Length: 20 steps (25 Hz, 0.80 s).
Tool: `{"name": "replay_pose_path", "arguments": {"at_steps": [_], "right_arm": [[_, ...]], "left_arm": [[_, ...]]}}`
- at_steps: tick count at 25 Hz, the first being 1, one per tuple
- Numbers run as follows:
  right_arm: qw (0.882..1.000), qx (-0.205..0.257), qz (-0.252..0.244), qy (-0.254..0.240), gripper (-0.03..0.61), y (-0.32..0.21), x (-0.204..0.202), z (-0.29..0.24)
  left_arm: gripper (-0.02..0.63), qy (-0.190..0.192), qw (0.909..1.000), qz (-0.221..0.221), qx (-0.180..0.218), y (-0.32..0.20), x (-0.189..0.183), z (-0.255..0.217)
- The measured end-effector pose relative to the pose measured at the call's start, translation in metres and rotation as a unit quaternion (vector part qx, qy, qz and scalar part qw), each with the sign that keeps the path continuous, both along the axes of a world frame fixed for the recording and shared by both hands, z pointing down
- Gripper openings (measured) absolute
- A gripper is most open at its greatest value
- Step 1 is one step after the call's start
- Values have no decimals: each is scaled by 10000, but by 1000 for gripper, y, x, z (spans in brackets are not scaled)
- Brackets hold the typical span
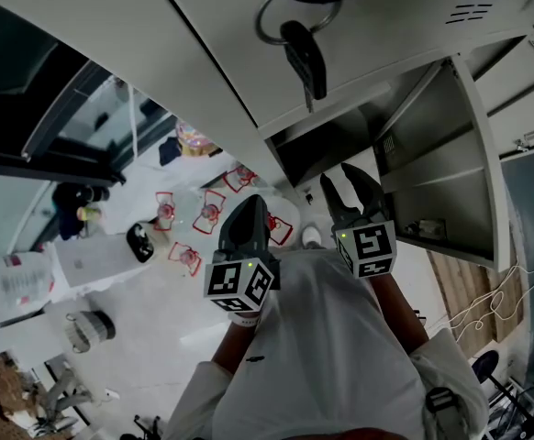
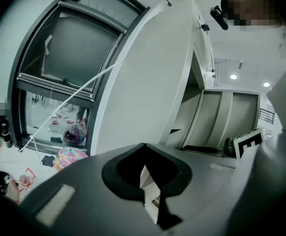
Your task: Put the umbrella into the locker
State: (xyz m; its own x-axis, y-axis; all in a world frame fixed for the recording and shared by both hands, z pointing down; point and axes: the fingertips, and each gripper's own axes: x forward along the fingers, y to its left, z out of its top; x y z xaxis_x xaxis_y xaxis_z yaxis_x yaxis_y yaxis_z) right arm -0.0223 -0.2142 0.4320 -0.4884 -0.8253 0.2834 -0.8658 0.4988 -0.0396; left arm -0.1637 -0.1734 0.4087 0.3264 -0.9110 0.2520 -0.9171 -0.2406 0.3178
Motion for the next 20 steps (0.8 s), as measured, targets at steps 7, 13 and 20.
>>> {"name": "replay_pose_path", "arguments": {"at_steps": [7,13,20], "right_arm": [[9996,191,130,-185,45,11,12,-23],[9986,256,361,-276,2,12,23,-27],[9984,228,411,-306,2,12,26,-25]], "left_arm": [[12,30,10000,11,25,2,2,-2],[12,2,10000,33,77,4,2,-5],[12,25,9999,58,83,5,4,-4]]}}
